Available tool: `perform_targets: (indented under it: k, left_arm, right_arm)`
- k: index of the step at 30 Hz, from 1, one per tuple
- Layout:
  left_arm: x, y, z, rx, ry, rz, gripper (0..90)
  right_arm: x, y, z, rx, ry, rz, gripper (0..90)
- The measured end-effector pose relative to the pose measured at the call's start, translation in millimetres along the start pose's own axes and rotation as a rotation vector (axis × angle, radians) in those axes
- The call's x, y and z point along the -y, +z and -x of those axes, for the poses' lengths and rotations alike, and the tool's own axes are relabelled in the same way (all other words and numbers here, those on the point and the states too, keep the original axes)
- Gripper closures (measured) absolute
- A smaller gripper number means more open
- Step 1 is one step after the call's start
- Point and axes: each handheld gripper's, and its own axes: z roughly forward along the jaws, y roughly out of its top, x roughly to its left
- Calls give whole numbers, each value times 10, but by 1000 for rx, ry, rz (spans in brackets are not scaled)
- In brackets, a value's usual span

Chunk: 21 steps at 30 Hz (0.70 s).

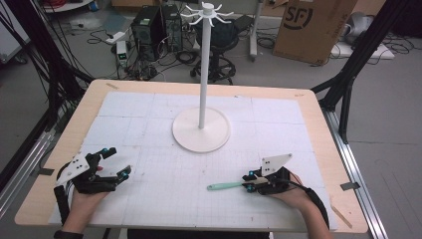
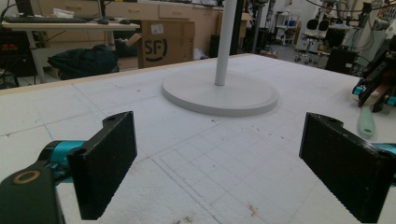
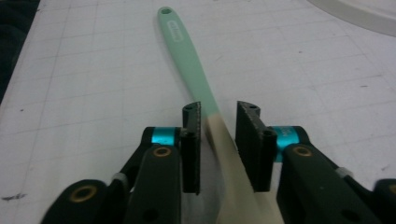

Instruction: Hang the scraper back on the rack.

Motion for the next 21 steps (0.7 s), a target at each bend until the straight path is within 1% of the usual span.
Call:
perform_targets:
  k: [1, 3, 5, 7, 8, 9, 15, 19, 21]
  left_arm:
    - [0, -1, -1, 0, 0, -1, 117]
    - [0, 0, 1, -2, 1, -1, 118]
    - [0, 3, 4, -4, 2, 0, 118]
    - [0, 2, 4, -4, 1, -2, 118]
    - [0, 2, 3, -5, 1, -2, 118]
    - [0, 2, 2, -5, 2, -2, 118]
    - [0, 3, 3, -5, 1, -3, 119]
    - [0, 3, 3, -6, 1, -3, 119]
    - [0, 3, 4, -5, 2, -2, 119]
  right_arm:
    - [-4, 0, 2, 3, 5, -3, 727]
    - [-13, 6, 18, -11, 30, -9, 769]
    - [-18, 5, 19, -10, 29, -13, 772]
    - [-27, 4, -5, 3, 6, -20, 782]
    - [-27, 4, -5, 3, 6, -20, 782]
    - [-35, 5, -21, 15, -14, -24, 788]
    - [-31, 6, -12, 11, -8, -21, 787]
    - [-32, 5, -17, 5, -23, -20, 806]
    - [-28, 6, -9, 1, -3, -14, 809]
